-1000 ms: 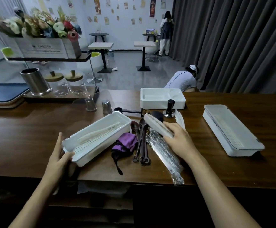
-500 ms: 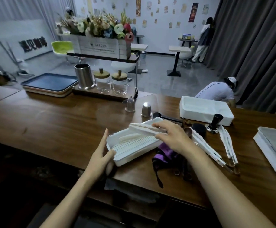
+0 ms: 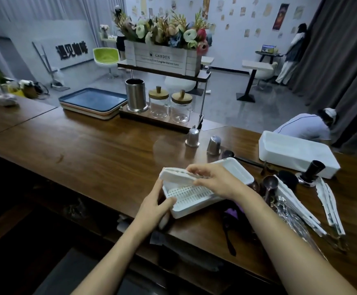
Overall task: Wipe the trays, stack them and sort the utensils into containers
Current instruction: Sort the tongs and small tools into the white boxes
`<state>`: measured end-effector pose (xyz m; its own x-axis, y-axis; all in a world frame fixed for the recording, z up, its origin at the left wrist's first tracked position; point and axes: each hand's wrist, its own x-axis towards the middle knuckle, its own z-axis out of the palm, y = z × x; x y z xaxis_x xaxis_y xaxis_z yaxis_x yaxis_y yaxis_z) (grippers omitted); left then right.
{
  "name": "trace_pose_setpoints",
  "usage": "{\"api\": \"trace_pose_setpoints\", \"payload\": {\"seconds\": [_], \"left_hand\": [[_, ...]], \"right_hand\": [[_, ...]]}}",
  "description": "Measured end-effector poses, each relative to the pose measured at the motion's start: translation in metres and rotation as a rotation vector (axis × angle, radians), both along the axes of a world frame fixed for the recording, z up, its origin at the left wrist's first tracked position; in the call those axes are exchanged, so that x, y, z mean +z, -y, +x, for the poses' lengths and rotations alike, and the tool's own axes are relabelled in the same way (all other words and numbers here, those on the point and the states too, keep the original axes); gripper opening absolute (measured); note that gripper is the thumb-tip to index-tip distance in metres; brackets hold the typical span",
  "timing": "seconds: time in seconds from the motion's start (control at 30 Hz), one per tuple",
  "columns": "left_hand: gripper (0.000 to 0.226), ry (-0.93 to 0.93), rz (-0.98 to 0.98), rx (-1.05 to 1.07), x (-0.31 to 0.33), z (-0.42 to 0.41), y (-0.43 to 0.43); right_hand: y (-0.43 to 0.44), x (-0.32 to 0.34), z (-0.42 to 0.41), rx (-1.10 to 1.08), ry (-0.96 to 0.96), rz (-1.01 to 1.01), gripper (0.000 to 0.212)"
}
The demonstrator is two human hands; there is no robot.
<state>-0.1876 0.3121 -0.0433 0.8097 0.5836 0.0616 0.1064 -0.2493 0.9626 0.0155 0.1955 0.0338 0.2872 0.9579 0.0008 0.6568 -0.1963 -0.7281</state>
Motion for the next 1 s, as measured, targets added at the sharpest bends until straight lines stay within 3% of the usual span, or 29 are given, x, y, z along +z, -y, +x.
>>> {"api": "trace_pose_setpoints", "payload": {"seconds": [0.13, 0.33, 0.43, 0.63, 0.77, 1.0], "left_hand": [[0.084, 0.001, -0.027, 0.001, -0.003, 0.001, -0.002], [0.085, -0.007, -0.027, 0.01, -0.006, 0.003, -0.001], [0.084, -0.002, -0.005, 0.013, -0.005, 0.003, 0.001], [0.074, 0.012, 0.114, 0.023, -0.009, 0.005, 0.005], [0.076, 0.01, 0.354, 0.136, -0.004, 0.01, 0.025], [0.076, -0.03, 0.717, 0.124, 0.002, 0.035, 0.048]], "right_hand": [[0.009, -0.017, 0.015, -0.107, 0.061, -0.123, 0.038], [0.005, -0.012, 0.031, -0.137, 0.349, -0.291, 0.014], [0.002, -0.014, 0.031, -0.142, 0.399, -0.335, 0.015], [0.021, -0.02, 0.031, -0.196, 0.271, -0.269, 0.027], [0.053, -0.021, 0.025, -0.332, 0.25, -0.071, 0.029], [0.134, -0.019, 0.015, -0.603, 0.259, 0.147, 0.027]]}}
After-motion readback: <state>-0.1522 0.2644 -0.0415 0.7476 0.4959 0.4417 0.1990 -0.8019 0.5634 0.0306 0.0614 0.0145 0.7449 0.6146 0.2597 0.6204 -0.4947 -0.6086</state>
